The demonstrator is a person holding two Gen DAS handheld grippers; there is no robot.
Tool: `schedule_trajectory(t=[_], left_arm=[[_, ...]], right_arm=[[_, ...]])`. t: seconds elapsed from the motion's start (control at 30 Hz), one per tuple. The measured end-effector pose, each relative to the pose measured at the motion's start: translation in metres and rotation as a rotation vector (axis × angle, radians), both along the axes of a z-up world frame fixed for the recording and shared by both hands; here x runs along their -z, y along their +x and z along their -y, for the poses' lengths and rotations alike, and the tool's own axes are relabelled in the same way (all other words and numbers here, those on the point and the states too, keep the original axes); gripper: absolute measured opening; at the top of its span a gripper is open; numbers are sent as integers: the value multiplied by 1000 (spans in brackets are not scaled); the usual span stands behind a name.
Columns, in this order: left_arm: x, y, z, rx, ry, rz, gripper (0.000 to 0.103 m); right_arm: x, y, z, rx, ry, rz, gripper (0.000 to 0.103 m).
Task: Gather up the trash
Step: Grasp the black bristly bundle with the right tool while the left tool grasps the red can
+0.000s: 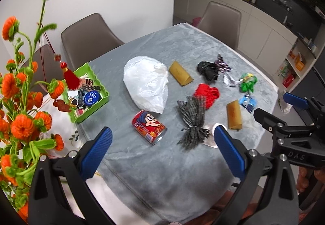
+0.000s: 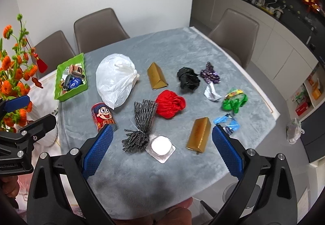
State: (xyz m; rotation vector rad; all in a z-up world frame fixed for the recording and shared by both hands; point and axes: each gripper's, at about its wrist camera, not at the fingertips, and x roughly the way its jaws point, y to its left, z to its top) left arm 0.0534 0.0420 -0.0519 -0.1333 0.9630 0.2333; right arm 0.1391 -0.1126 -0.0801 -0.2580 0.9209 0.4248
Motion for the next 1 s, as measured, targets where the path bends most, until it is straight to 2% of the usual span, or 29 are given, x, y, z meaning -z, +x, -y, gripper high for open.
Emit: schedule_trajectory(t=[0.27, 0.57, 0.73, 0.8, 1.0], left_arm=[[45, 23, -25, -93, -5, -44, 99], [117, 58, -51, -175, -12, -97, 99], [159, 70, -63, -210, -40, -144, 99], [173, 74, -67, -222, -42, -156, 99], [202, 81, -70, -229, -75, -170, 99]], right_arm=[[45, 34, -26, -70, -39, -23, 95], [108, 73, -51, -124, -83, -58, 93], [154, 87, -64, -155, -110, -123, 78], [170, 91, -68, -163, -113, -154, 77], [198, 89, -79, -196, -124, -203, 60]])
